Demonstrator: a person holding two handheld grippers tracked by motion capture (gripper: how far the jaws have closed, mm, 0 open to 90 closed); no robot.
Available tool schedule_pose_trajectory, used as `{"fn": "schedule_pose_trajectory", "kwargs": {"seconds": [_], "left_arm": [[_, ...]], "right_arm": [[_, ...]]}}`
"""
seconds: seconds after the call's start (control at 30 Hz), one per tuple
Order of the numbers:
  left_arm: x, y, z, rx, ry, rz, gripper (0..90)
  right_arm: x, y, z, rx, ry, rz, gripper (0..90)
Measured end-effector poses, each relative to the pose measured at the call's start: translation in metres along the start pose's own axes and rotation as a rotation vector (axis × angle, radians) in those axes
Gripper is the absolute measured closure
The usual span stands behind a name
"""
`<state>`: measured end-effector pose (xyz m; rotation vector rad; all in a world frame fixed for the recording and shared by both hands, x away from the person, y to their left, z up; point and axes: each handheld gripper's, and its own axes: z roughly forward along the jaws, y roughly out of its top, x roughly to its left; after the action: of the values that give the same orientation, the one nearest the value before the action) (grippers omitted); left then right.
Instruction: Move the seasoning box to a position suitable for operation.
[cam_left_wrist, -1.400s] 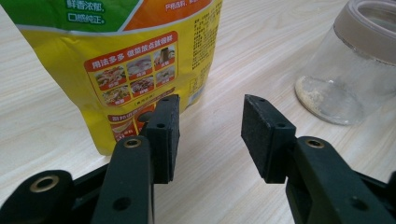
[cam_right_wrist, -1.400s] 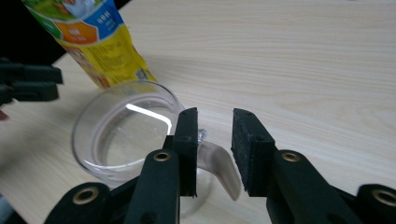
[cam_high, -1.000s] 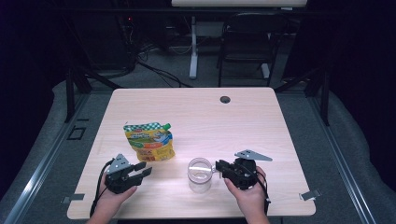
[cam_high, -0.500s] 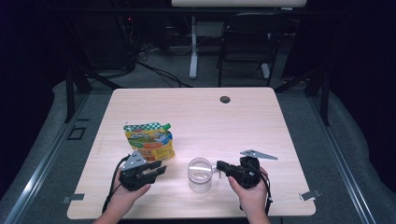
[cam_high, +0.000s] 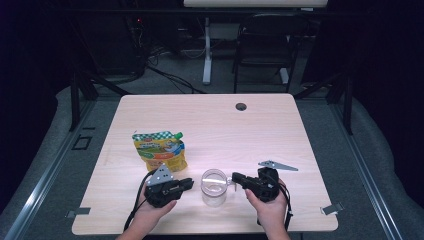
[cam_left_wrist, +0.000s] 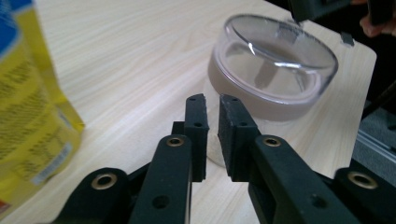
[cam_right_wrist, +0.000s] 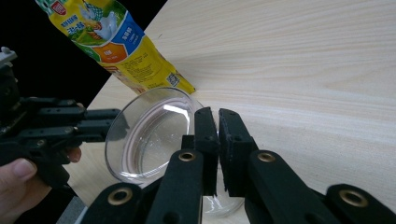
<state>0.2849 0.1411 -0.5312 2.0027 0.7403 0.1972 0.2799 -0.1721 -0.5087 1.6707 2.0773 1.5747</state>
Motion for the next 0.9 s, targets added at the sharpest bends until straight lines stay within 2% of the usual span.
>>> {"fn": "schedule_pose_trajectory", "kwargs": {"seconds": [0.03,0.17,0.33,0.43,0.67,0.9], "left_arm": [[0.000,0.000,0.000,0.000,0.000,0.000,84.6],[-0.006,-0.001,0.007,0.031,-0.020,0.042,89.3],[-0.009,0.000,0.012,0.040,-0.042,0.057,90.0],[-0.011,0.001,0.011,0.042,-0.038,0.068,90.0],[-0.011,0.003,0.009,0.039,-0.046,0.070,90.0],[-0.011,0.008,0.004,0.003,-0.056,0.061,90.0]], "right_arm": [[0.000,0.000,0.000,0.000,0.000,0.000,86.3],[0.000,0.000,0.000,-0.005,-0.002,-0.007,86.0],[-0.001,-0.001,0.001,-0.005,0.004,-0.006,85.3],[0.000,-0.001,0.001,-0.006,0.005,-0.008,85.0],[-0.001,-0.001,0.001,-0.010,0.003,-0.006,84.4],[0.000,-0.003,0.001,-0.012,0.008,-0.021,83.2]]}}
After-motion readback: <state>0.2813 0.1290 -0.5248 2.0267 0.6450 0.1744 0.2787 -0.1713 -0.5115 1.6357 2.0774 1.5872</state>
